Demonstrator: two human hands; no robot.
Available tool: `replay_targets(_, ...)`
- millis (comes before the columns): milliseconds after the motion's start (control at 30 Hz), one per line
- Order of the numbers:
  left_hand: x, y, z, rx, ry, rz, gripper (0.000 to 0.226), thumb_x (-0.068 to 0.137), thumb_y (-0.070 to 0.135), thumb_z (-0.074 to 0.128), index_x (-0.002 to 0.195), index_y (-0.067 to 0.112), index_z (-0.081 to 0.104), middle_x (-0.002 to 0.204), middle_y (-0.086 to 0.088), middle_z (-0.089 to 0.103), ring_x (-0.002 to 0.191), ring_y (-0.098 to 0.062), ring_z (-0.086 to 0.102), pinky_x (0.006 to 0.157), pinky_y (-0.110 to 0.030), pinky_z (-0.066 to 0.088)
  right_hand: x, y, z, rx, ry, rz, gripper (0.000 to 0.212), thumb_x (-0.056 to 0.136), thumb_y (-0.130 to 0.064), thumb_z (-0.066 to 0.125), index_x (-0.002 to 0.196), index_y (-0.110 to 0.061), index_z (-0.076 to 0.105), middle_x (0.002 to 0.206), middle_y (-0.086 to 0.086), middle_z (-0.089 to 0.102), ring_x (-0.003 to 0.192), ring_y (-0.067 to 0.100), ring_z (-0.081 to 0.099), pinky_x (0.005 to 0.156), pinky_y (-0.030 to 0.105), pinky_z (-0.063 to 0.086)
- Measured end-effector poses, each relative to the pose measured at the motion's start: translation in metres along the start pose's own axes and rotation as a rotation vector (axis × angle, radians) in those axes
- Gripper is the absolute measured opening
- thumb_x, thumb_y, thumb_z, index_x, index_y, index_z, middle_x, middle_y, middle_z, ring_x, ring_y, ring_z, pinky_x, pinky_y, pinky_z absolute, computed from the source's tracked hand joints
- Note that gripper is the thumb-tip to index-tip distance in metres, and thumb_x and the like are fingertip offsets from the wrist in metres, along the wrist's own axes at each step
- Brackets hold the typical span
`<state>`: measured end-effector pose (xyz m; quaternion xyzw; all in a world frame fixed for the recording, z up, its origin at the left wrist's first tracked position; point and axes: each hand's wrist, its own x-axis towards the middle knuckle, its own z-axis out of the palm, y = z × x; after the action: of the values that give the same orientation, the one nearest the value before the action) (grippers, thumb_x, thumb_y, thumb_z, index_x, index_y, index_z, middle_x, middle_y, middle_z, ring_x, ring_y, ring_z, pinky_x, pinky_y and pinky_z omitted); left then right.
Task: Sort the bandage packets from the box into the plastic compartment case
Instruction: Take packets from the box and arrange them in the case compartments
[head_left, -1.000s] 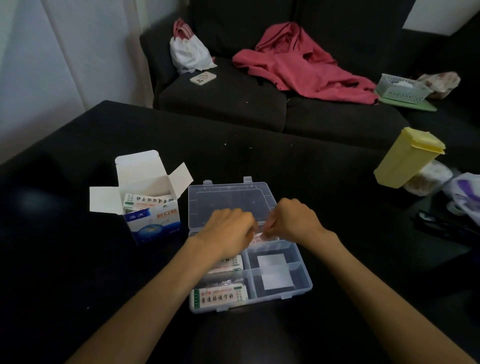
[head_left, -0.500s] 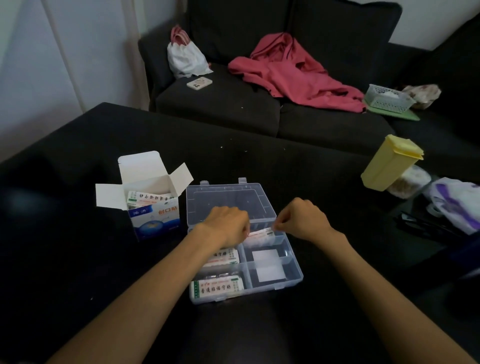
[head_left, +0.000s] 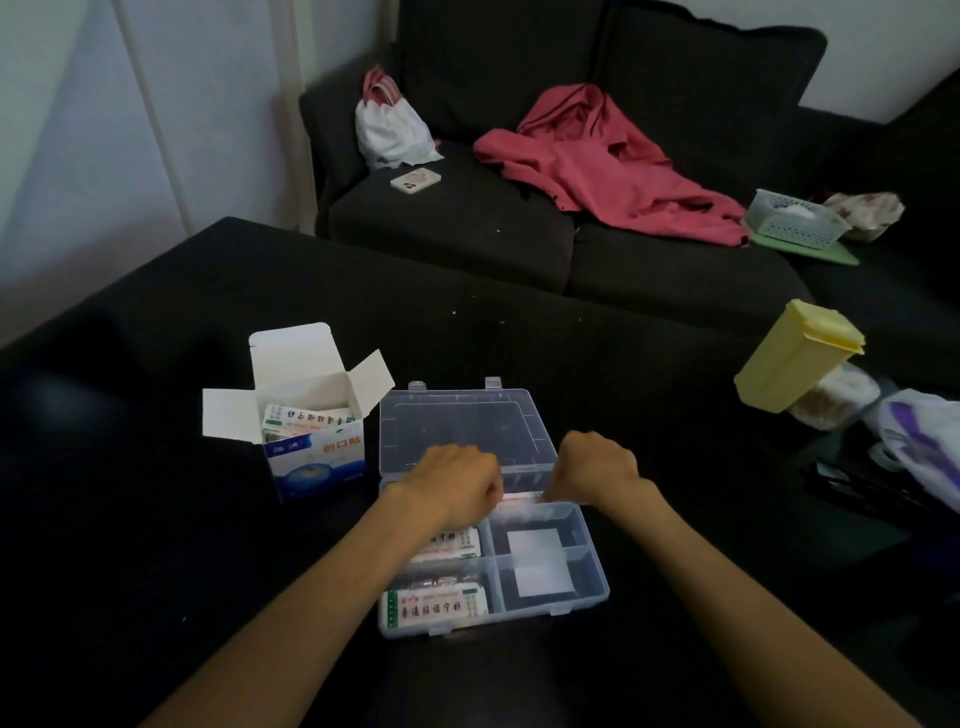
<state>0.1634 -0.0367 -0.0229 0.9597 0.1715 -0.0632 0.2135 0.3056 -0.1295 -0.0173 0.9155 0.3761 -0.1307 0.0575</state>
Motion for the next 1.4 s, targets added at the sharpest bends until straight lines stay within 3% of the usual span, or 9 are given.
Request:
replay_targets(233, -0.022, 0.008, -0.019, -0.047, 0.140, -0.014, 0.022, 0.096, 0.027, 0.051, 0.111, 0.027, 0.066, 0.113, 0.006, 0.065, 0.098, -0.011, 0.061, 0.087, -0.028, 0.046, -0.016, 0.014, -0.017, 0.485, -0.069, -0.123, 0.016, 0.083, -0.033, 0.066, 0.085, -0.018, 0.069, 0.079, -0.003, 0.065, 0.072, 0.009, 0.061, 0.068, 0.019, 0.049)
replay_targets(433, -0.101, -0.012, -0.037, -0.262, 0.814, -0.328, 0.021, 0.092, 0.032, 0.055, 0.112, 0.034, 0.063, 0.103, 0.015, 0.065, 0.083, 0.004, 0.055, 0.072, -0.016, 0.046, -0.064, -0.019, -0.047, 0.657, 0.018, -0.391, 0.010, 0.086, -0.032, 0.062, 0.089, -0.024, 0.068, 0.076, -0.007, 0.064, 0.066, 0.001, 0.060, 0.059, 0.015, 0.047)
replay_targets(633, -0.126, -0.072, -0.020, -0.296, 1.261, -0.620, 0.031, 0.086, 0.015, 0.064, 0.117, 0.018, 0.063, 0.123, -0.003, 0.060, 0.115, -0.023, 0.050, 0.090, -0.035, 0.044, -0.068, -0.103, -0.059, 0.544, 0.215, -0.702, 0.024, 0.091, -0.030, 0.057, 0.114, -0.027, 0.063, 0.096, -0.011, 0.065, 0.081, -0.002, 0.058, 0.067, 0.014, 0.048)
replay_targets(733, -0.118, -0.090, -0.006, -0.478, 1.275, -0.627, 0.026, 0.088, 0.015, 0.062, 0.114, 0.015, 0.064, 0.127, 0.000, 0.057, 0.117, -0.022, 0.050, 0.094, -0.032, 0.042, -0.054, -0.143, -0.065, 0.480, 0.251, -0.748, 0.029, 0.093, -0.028, 0.055, 0.121, -0.024, 0.060, 0.105, -0.006, 0.065, 0.089, 0.001, 0.057, 0.077, 0.019, 0.049)
replay_targets(867, -0.115, -0.102, 0.011, -0.979, 1.218, -0.548, 0.017, 0.090, 0.012, 0.061, 0.102, 0.022, 0.066, 0.120, 0.003, 0.060, 0.107, -0.014, 0.060, 0.077, -0.008, 0.045, -0.022, -0.184, -0.065, 0.271, -0.046, -0.766, 0.034, 0.092, -0.024, 0.056, 0.126, -0.018, 0.053, 0.117, 0.003, 0.062, 0.105, 0.016, 0.059, 0.090, 0.037, 0.050)
replay_targets(1000, -0.117, -0.102, 0.017, -1.152, 1.207, -0.559, 0.016, 0.093, 0.018, 0.057, 0.104, 0.027, 0.065, 0.107, 0.009, 0.066, 0.102, -0.007, 0.061, 0.084, -0.027, 0.051, -0.003, -0.204, -0.070, 0.045, -0.221, -0.729, 0.030, 0.086, -0.019, 0.065, 0.116, -0.015, 0.063, 0.118, 0.007, 0.062, 0.106, 0.022, 0.059, 0.092, 0.039, 0.050)
replay_targets(1100, -0.112, -0.099, 0.008, -1.195, 1.229, -0.558, 0.014, 0.092, 0.027, 0.058, 0.103, 0.027, 0.064, 0.102, 0.009, 0.067, 0.097, -0.006, 0.063, 0.075, -0.023, 0.051, -0.003, -0.210, -0.064, -0.039, -0.155, -0.751, 0.028, 0.083, -0.022, 0.068, 0.110, -0.014, 0.064, 0.110, 0.007, 0.065, 0.099, 0.023, 0.061, 0.083, 0.035, 0.052)
replay_targets(1200, -0.102, -0.097, -0.005, -1.219, 1.211, -0.579, 0.014, 0.087, 0.023, 0.065, 0.098, 0.032, 0.064, 0.103, 0.001, 0.069, 0.094, -0.014, 0.067, 0.076, -0.036, 0.057, -0.007, -0.211, -0.059, -0.047, -0.045, -0.764, 0.031, 0.086, -0.025, 0.065, 0.114, -0.013, 0.062, 0.112, 0.006, 0.066, 0.098, 0.020, 0.062, 0.079, 0.032, 0.052)
replay_targets(1400, -0.094, -0.099, -0.019, -1.214, 1.206, -0.653, 0.025, 0.087, 0.014, 0.062, 0.087, 0.039, 0.062, 0.105, -0.003, 0.067, 0.091, -0.019, 0.066, 0.075, -0.042, 0.058, -0.015, -0.189, -0.064, 0.241, 0.172, -0.812, 0.021, 0.090, -0.024, 0.059, 0.106, -0.012, 0.066, 0.100, 0.002, 0.068, 0.090, 0.012, 0.063, 0.073, 0.024, 0.052)
